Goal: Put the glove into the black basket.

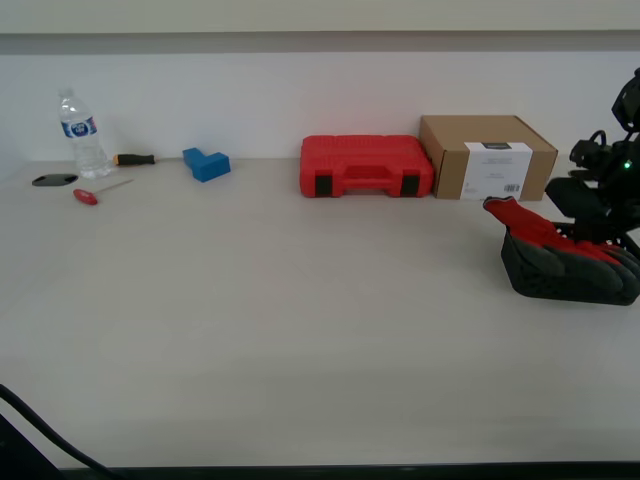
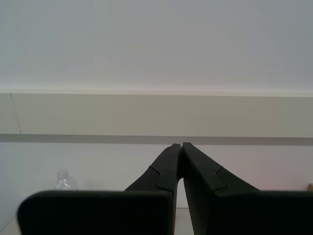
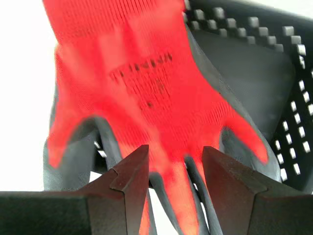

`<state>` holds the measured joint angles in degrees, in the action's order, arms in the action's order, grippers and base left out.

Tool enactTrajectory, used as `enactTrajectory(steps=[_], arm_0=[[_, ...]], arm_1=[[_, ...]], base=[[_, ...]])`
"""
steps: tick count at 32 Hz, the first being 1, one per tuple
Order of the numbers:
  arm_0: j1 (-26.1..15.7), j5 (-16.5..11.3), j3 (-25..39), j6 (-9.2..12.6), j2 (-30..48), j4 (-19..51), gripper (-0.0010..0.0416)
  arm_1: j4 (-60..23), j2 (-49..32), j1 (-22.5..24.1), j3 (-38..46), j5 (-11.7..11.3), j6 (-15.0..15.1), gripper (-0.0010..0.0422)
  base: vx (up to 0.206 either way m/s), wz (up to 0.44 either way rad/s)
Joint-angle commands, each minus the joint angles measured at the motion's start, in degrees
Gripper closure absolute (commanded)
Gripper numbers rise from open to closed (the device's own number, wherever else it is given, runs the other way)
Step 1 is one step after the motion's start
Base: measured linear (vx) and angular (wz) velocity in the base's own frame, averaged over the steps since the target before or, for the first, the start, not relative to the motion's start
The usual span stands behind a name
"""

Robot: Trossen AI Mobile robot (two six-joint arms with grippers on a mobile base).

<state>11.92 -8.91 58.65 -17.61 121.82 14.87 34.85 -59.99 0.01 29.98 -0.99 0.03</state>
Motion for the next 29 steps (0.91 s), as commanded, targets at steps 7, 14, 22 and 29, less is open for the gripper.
enactTrajectory(steps=[7, 14, 22, 29], arm_0=[[0.0, -9.9, 0.0, 0.7, -11.9, -7.1, 0.0285], [-0.1, -10.5, -0.1, 0.9, -19.7, -7.1, 0.0285], [-0.2, -10.5, -0.1, 0.9, -20.0, -7.2, 0.0285], [-0.2, -10.5, -0.1, 0.9, -20.0, -7.2, 0.0285]], arm_1=[[0.3, 0.0, 0.0, 0.1, 0.0, 0.0, 0.0412], [0.0, 0.0, 0.0, 0.0, 0.0, 0.0, 0.0412], [0.0, 0.0, 0.0, 0.0, 0.0, 0.0, 0.0412], [0.0, 0.0, 0.0, 0.0, 0.0, 0.0, 0.0412]], base=[[0.0, 0.0], [0.0, 0.0], [0.0, 0.0], [0.0, 0.0]])
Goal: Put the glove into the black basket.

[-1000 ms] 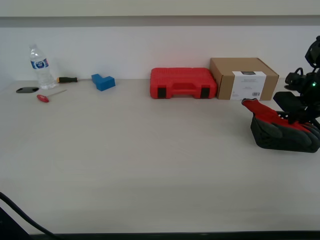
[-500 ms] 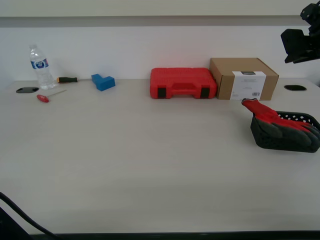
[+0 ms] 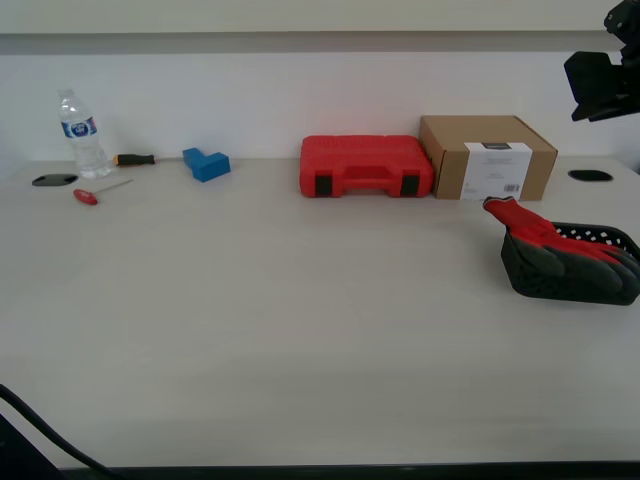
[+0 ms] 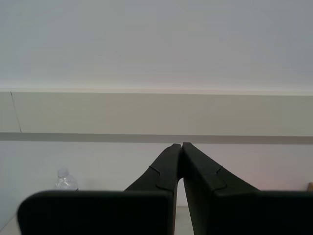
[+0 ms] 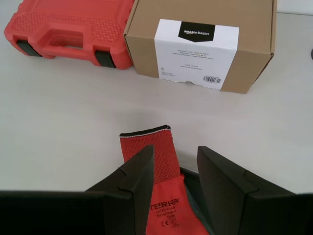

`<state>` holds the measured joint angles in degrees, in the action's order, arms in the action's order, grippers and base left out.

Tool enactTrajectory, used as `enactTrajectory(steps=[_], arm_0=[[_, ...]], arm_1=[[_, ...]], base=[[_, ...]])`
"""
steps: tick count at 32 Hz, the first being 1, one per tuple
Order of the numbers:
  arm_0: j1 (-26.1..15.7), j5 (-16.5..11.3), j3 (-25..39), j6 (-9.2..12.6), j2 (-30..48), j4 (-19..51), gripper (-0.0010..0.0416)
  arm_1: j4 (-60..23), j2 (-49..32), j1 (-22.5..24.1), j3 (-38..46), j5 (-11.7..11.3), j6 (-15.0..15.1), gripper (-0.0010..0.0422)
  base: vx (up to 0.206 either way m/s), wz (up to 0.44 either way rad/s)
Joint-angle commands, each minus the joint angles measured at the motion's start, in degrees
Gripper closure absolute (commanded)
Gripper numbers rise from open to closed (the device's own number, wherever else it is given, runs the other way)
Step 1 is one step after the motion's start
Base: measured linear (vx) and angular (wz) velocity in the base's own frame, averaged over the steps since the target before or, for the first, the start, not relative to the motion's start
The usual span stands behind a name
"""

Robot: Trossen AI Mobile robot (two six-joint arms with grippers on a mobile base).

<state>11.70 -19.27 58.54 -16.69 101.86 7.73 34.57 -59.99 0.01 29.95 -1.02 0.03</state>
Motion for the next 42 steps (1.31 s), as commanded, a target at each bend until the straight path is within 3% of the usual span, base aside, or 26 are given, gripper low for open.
enactTrajectory(steps=[1, 42], arm_0=[[0.0, -0.2, 0.0, 0.0, 0.0, 0.0, 0.0285], [0.0, -0.2, 0.0, 0.0, 0.0, 0.0, 0.0285]], arm_1=[[0.2, 0.0, 0.0, 0.0, 0.0, 0.0, 0.0412], [0.2, 0.0, 0.0, 0.0, 0.0, 0.0, 0.0412]], base=[[0.0, 0.0], [0.0, 0.0]])
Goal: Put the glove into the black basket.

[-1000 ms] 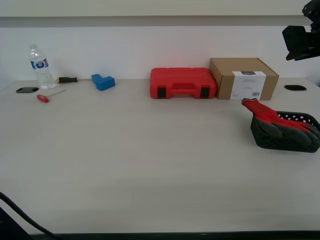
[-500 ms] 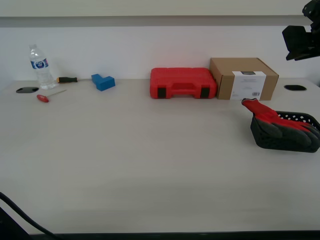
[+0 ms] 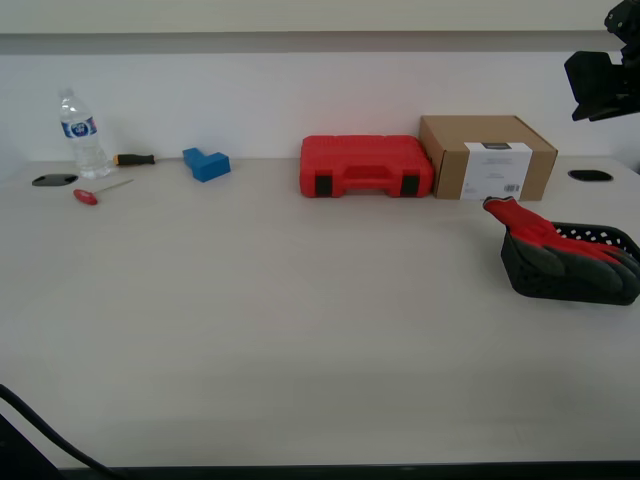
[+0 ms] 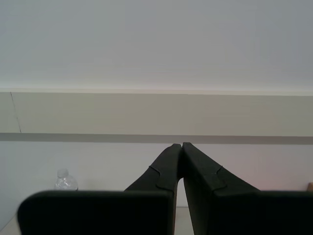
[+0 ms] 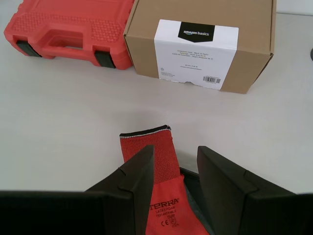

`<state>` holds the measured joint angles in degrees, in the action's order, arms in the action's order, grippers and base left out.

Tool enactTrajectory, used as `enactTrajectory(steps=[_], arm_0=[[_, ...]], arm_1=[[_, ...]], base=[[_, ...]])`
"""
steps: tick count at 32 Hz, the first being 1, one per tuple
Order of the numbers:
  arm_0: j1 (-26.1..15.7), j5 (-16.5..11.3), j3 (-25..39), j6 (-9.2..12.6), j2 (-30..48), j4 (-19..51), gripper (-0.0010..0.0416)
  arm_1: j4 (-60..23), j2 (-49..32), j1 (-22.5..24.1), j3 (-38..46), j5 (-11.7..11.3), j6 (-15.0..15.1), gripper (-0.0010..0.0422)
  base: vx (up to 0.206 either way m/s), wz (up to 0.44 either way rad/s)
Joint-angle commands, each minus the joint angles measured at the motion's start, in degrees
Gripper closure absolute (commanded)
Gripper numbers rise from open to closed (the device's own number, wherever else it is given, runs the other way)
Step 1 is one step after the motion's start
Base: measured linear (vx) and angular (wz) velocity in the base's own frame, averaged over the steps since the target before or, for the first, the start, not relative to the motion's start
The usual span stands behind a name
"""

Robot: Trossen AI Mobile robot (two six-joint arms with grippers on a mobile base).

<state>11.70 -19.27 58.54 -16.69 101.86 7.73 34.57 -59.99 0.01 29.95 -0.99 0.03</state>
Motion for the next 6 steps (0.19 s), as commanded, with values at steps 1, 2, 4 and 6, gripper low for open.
enactTrajectory(steps=[1, 2, 4, 6], arm_0=[[0.0, -0.2, 0.0, 0.0, 0.0, 0.0, 0.0285], [0.0, -0.2, 0.0, 0.0, 0.0, 0.0, 0.0285], [0.0, -0.2, 0.0, 0.0, 0.0, 0.0, 0.0285], [0.0, -0.2, 0.0, 0.0, 0.0, 0.0, 0.0285]], arm_1=[[0.2, 0.0, 0.0, 0.0, 0.0, 0.0, 0.0412], [0.2, 0.0, 0.0, 0.0, 0.0, 0.0, 0.0412], [0.2, 0.0, 0.0, 0.0, 0.0, 0.0, 0.0412], [0.2, 0.0, 0.0, 0.0, 0.0, 0.0, 0.0412]], base=[[0.0, 0.0], [0.0, 0.0], [0.0, 0.0], [0.0, 0.0]])
